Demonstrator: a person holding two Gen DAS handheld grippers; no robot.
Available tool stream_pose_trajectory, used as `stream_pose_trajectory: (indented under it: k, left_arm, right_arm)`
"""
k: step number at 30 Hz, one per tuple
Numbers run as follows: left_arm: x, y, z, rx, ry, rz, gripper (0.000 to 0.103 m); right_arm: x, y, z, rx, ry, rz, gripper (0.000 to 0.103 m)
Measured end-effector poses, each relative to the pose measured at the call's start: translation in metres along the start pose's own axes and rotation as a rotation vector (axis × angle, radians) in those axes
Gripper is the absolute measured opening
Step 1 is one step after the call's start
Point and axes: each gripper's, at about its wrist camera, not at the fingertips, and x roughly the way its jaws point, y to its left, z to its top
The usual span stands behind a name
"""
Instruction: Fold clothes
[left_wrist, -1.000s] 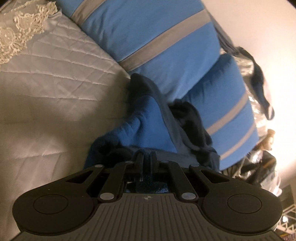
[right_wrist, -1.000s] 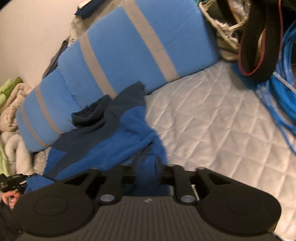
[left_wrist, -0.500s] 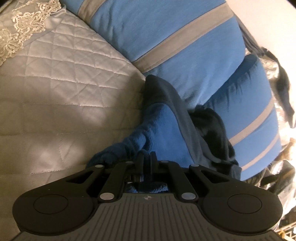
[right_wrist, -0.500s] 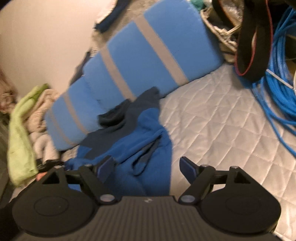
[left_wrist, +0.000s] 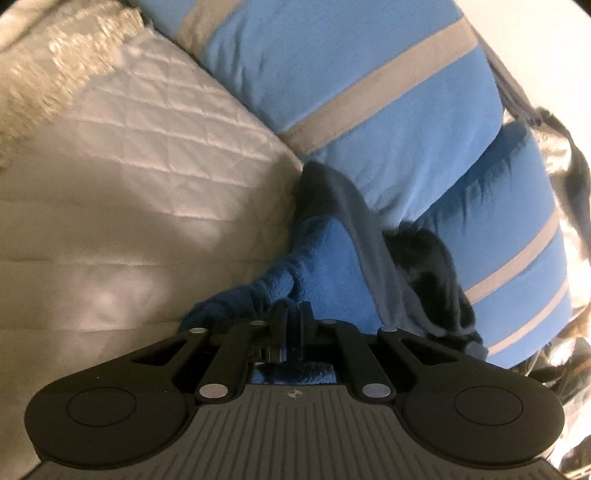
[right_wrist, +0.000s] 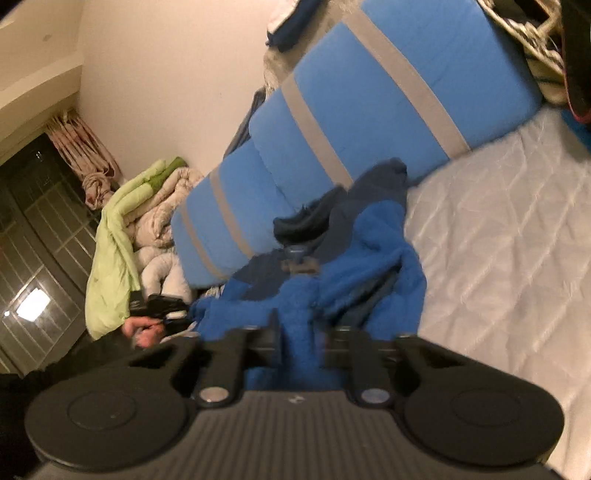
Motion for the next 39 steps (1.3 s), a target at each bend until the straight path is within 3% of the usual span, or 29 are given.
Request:
stream_pose_trajectory:
  k: [4, 9, 11, 12, 14, 16, 18, 20, 22, 25, 28, 34, 39]
  left_arm:
    - [-0.037, -0.005, 0.011, -0.053, -0.033, 0.018, 0.007]
    - [-0.035, -0.005, 0.022, -0.090, 0.000, 0.014, 0.010]
    - [-0.027, 0.001, 0.022, -0.105, 0.020, 0.023, 0.015]
    - [-0.025, 0.004, 0.022, -0.110, 0.020, 0.015, 0.021]
    - [-0.028, 0.009, 0.022, -0.104, 0.009, -0.010, 0.036]
    - [-0.039, 0.010, 0.025, -0.080, -0.019, -0.048, 0.048]
    - [-0.055, 0.007, 0.030, -0.030, -0.053, -0.075, 0.065]
    - [-0.069, -0.002, 0.033, 0.067, -0.097, -0.066, 0.069]
    - [-0.081, -0.015, 0.033, 0.190, -0.145, -0.036, 0.069]
    - [-0.083, -0.029, 0.023, 0.315, -0.188, 0.011, 0.070]
    - [-0.074, -0.036, 0.009, 0.358, -0.179, 0.054, 0.070]
    - [-0.061, -0.051, -0.019, 0.488, -0.182, 0.095, 0.070]
    - [-0.056, -0.053, -0.026, 0.451, -0.225, 0.105, 0.070]
  right_arm:
    - [0.014, 0.008, 0.022, -0.028, -0.023, -0.089, 0.014]
    - [0.068, 0.016, 0.038, -0.068, 0.073, -0.382, 0.014]
    - [0.086, 0.017, 0.037, -0.077, 0.111, -0.457, 0.014]
    - [0.094, 0.018, 0.038, -0.073, 0.125, -0.496, 0.019]
    - [0.104, 0.022, 0.040, -0.062, 0.146, -0.569, 0.044]
    - [0.098, 0.027, 0.042, -0.038, 0.141, -0.596, 0.082]
    - [0.087, 0.035, 0.047, -0.015, 0.097, -0.599, 0.091]
    - [0.079, 0.044, 0.052, 0.016, 0.072, -0.626, 0.093]
    - [0.070, 0.052, 0.056, 0.048, 0.047, -0.652, 0.101]
    - [0.068, 0.072, 0.056, 0.072, -0.013, -0.663, 0.103]
    - [0.074, 0.091, 0.052, 0.088, -0.048, -0.687, 0.103]
    - [0.092, 0.118, 0.037, 0.161, -0.042, -0.686, 0.103]
    - [0.106, 0.143, 0.025, 0.168, -0.066, -0.713, 0.103]
